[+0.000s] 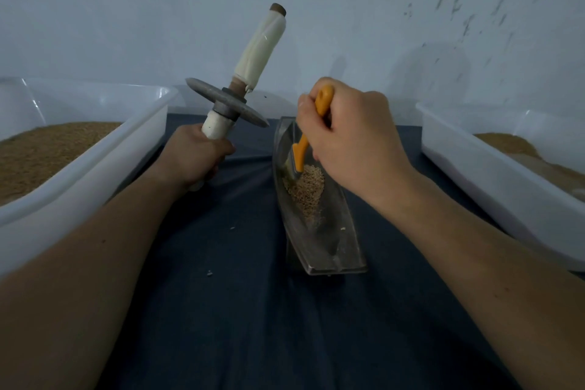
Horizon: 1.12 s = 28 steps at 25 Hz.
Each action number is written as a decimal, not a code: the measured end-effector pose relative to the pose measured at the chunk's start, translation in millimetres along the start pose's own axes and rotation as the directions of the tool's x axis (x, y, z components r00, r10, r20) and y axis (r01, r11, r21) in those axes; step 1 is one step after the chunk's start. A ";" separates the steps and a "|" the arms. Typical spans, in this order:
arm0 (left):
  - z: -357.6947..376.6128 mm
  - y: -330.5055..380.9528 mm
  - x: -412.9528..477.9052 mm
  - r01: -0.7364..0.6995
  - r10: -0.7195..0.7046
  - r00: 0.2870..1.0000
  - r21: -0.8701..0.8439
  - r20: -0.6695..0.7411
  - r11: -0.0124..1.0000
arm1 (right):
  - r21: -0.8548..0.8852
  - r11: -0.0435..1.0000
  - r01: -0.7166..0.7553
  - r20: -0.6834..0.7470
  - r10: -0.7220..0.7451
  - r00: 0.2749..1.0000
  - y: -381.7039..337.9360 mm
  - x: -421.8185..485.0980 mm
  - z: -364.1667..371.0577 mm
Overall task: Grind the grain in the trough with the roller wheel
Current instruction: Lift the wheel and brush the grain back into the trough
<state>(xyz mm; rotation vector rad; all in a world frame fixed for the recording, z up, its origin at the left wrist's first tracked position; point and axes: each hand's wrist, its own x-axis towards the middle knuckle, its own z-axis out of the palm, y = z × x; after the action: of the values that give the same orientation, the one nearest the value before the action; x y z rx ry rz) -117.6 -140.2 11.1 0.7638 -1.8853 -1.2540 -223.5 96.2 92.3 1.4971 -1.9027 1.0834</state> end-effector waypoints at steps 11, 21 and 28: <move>-2.2 0.5 -0.9 0.014 -0.015 1.000 -0.027 -0.007 1.000 | 0.129 0.985 -0.114 -0.065 0.123 0.990 9.2 5.0 -11.2; -2.8 1.4 -2.6 0.006 -0.006 1.000 0.014 0.001 1.000 | 0.739 0.512 -0.438 -0.046 0.687 0.725 106.3 -0.8 -32.6; -1.4 -0.1 -1.7 0.005 -0.005 1.000 0.053 -0.004 0.999 | 0.023 0.876 -0.482 0.043 0.481 0.876 165.4 -43.7 -21.5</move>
<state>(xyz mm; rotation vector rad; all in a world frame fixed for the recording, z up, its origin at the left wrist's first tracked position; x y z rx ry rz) -115.5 -139.6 11.0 0.7983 -1.9214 -1.2092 -371.0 152.9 23.4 1.0793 -2.3683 1.3066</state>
